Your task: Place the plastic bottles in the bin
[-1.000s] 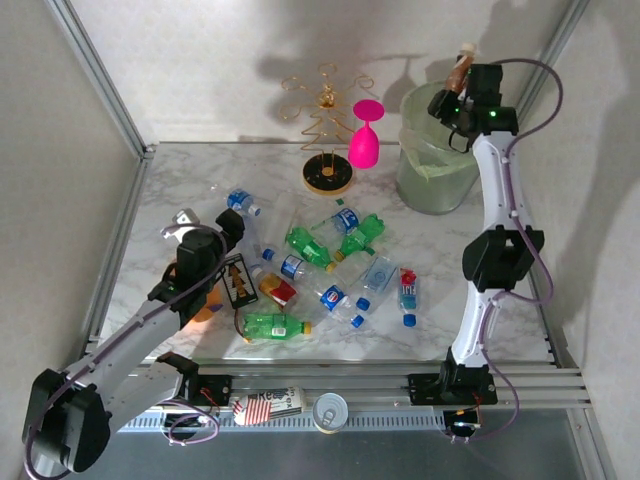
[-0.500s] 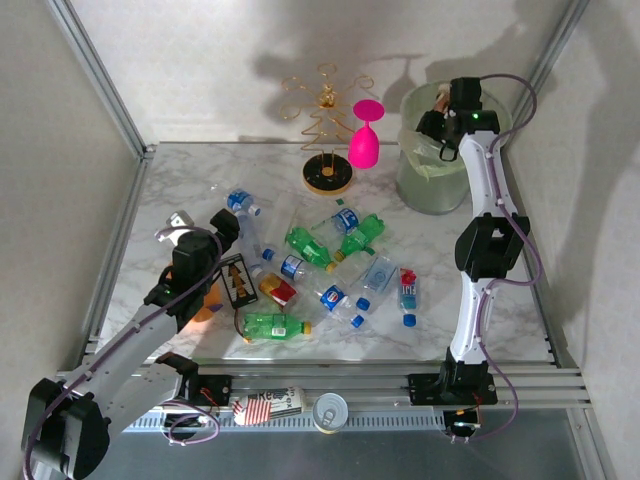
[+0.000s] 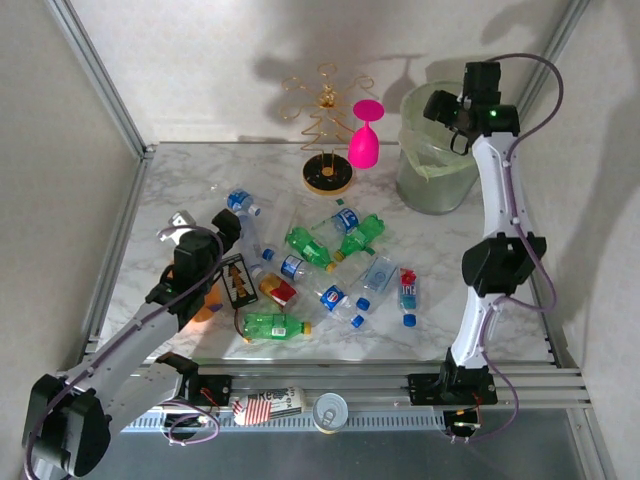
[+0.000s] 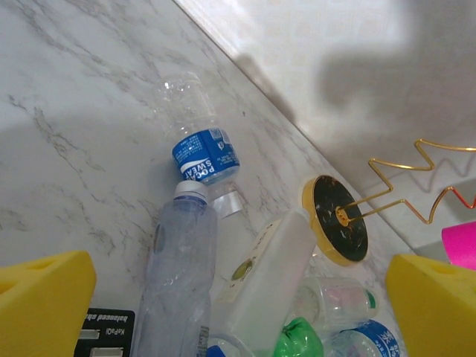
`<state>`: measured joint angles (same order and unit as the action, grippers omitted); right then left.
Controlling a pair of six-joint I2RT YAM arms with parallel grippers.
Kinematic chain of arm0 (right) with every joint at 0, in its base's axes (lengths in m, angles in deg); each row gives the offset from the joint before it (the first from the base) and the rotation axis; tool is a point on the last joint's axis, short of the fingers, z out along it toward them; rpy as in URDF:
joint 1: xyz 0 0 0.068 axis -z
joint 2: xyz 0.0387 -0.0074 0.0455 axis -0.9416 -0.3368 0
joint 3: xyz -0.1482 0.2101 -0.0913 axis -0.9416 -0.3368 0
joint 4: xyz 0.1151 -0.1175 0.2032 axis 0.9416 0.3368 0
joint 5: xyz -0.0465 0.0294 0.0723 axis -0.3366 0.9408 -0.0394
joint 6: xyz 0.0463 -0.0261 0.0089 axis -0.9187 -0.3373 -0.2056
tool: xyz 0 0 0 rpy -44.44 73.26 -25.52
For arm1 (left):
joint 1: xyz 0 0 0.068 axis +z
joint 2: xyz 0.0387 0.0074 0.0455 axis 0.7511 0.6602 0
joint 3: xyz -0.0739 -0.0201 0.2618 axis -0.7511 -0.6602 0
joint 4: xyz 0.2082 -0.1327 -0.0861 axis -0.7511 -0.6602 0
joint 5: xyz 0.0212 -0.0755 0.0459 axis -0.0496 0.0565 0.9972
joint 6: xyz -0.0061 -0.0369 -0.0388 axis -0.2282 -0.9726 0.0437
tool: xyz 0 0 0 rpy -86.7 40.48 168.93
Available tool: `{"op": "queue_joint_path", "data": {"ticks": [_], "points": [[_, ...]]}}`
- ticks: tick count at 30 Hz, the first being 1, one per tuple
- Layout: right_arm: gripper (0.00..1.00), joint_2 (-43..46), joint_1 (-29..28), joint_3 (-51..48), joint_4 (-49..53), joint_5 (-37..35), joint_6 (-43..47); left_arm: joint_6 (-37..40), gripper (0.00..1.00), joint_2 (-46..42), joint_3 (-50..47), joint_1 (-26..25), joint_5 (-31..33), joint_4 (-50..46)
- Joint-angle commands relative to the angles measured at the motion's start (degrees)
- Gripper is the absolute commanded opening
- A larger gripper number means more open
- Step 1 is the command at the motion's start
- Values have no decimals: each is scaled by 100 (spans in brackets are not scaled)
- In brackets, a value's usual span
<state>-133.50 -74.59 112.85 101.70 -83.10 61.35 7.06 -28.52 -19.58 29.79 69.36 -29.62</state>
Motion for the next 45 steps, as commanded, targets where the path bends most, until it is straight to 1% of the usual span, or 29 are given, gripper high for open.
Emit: {"op": "queue_joint_path", "data": {"ticks": [1, 2, 3, 4, 5, 8, 11, 13, 15, 17, 20, 23, 26, 30, 34, 37, 41, 45], "points": [[85, 706, -296, -536, -158, -235, 210, -68, 100, 215, 190, 55, -293, 256], [86, 868, -382, -758, -206, -254, 210, -74, 100, 279, 222, 57, -364, 300], [89, 1068, -475, -1037, -284, -278, 212, -72, 100, 363, 257, 59, -439, 354], [98, 1262, -584, -1322, -362, -312, 217, -66, 100, 445, 300, 52, -530, 407], [99, 1422, -690, -1559, -416, -346, 215, -74, 100, 514, 343, 48, -599, 446], [99, 1862, -985, -2224, -496, -249, 177, -45, 100, 755, 510, 43, -821, 550], [99, 2259, -1130, -2991, -662, 333, 27, -4, 100, 988, 676, 16, -1097, 687], [99, 2604, -1168, -3682, -1019, 693, -131, 44, 100, 1138, 777, -15, -1308, 842], [99, 2925, -1182, -4338, -1383, 907, -243, 30, 100, 1207, 810, -81, -1362, 999], [99, 3233, -1194, -4938, -1669, 1081, -396, 87, 99, 1212, 767, -163, -1390, 1412], [99, 3629, -1264, -5687, -1922, 1163, -646, 350, 100, 1266, 888, -349, -1314, 1534], [99, 3982, -1392, -6365, -1928, 1088, -950, 717, 100, 1503, 1203, -487, -1443, 1330], [99, 4289, -1634, -7047, -1989, 912, -1208, 886, 100, 1832, 1471, -542, -2005, 1250], [99, 4572, -1905, -7860, -1997, 740, -1438, 950, 100, 2191, 1714, -785, -2440, 1317], [99, 4631, -2088, -8432, -1830, 462, -1697, 1147, 100, 2516, 2011, -1169, -2380, 1159], [99, 4560, -2212, -8609, -1567, 8, -1877, 1098, 100, 2742, 2140, -1311, -2418, 1100], [99, 4355, -2320, -8712, -1160, -772, -2094, 1056, 100, 3021, 2278, -1478, -2467, 1056], [99, 4192, -2332, -8920, -1254, -1030, -2143, 1092, 100, 3257, 2448, -1614, -2485, 664]]}}
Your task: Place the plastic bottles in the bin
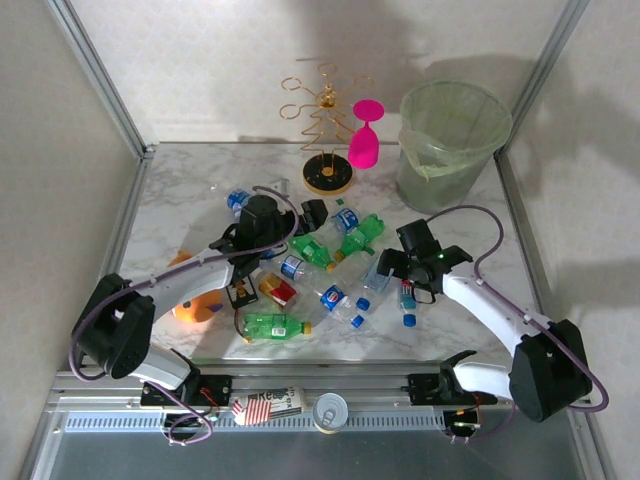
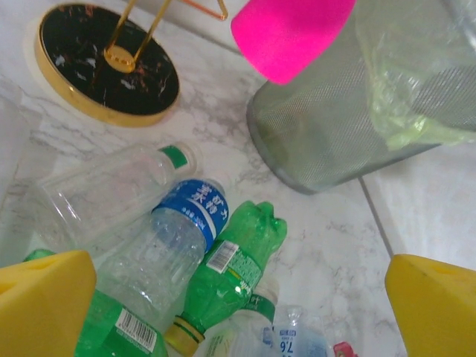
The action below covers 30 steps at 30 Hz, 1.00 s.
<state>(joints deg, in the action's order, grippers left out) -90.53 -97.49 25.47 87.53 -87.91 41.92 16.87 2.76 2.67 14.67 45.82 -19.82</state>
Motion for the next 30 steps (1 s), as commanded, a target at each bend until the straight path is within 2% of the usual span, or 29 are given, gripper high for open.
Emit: {"op": "queue_joint_path", "data": {"ticks": [1, 5, 16, 30], "points": [[99, -140, -42, -219, 129, -583, -197, 114, 100, 173, 243, -128, -132, -380], [99, -296, -45, -444, -27, -705, -143, 48, 100, 278, 194, -217, -163, -468], [99, -805, -42, -958, -907, -136, 68, -49, 100, 548, 309, -351, -28, -529], [64, -856, -42, -1011, -1116, -62, 177, 35, 100, 546, 349, -351, 340, -590]]}}
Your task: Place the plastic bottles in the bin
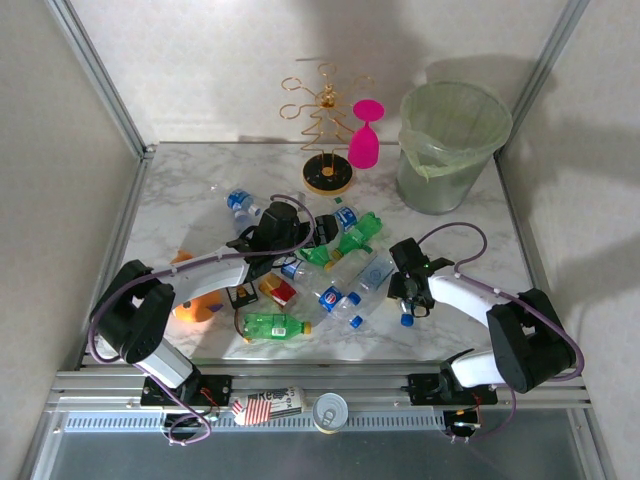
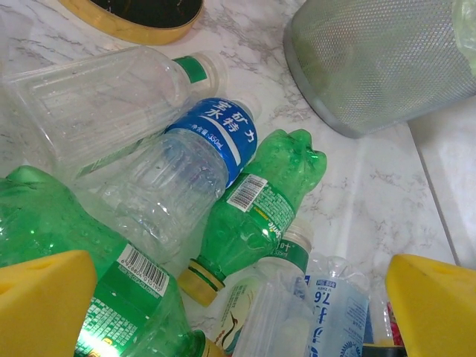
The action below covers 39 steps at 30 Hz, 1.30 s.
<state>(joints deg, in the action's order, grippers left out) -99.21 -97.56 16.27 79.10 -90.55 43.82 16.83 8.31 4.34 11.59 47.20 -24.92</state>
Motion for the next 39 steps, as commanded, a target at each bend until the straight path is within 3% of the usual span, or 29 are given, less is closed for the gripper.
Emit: {"op": "queue_joint_path", "data": {"ticks": [1, 11, 22, 30, 39], "points": [[63, 44, -40, -79, -256, 189, -18, 39, 100, -22, 177, -42, 243, -82], [48, 863, -40, -27, -184, 66, 12, 3, 100, -188, -52, 5, 470, 152], [46, 1449, -40, 979, -434, 476, 649, -208, 100, -531, -444, 357, 828, 231], [46, 671, 103, 2858, -699, 635, 1492, -286, 100, -1047, -874, 605, 1063, 283], [46, -895, 959, 5763, -399, 1195, 2269, -268, 100, -1896, -1415, 711, 1642, 47]]}}
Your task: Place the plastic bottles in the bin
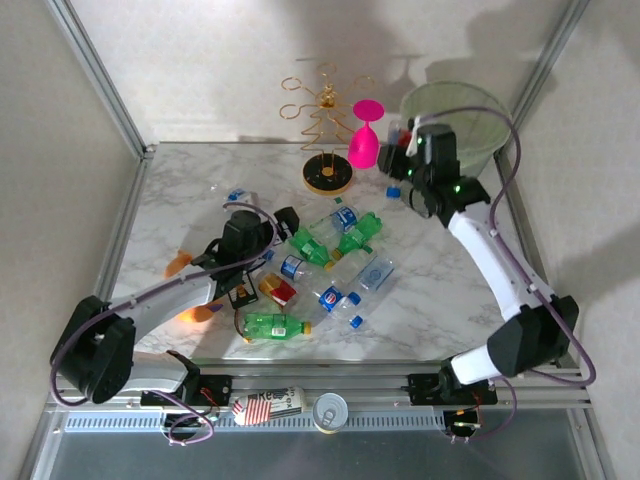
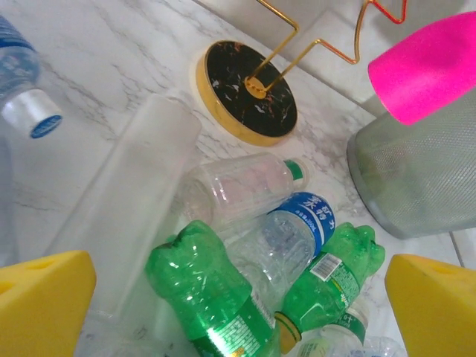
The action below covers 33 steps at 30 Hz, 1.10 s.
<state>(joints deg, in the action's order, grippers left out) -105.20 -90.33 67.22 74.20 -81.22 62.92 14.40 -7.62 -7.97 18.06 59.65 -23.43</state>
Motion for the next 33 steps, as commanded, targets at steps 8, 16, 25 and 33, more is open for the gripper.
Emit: {"op": "queue_joint_path", "data": {"ticks": [8, 16, 25, 33], "points": [[46, -1388, 964, 2429, 200, 448, 249, -87, 100, -1164, -730, 230, 762, -378], [46, -2385, 1553, 3507, 503, 213, 135, -86, 100, -1820, -1039, 368, 1070, -646], [47, -3284, 1745, 3984, 932, 298, 35, -131, 100, -2216, -1257, 505, 1200, -806], [59, -3579, 1741, 4260, 1094, 457, -54, -114, 100, -2364, -1292, 576, 1262, -899]]}}
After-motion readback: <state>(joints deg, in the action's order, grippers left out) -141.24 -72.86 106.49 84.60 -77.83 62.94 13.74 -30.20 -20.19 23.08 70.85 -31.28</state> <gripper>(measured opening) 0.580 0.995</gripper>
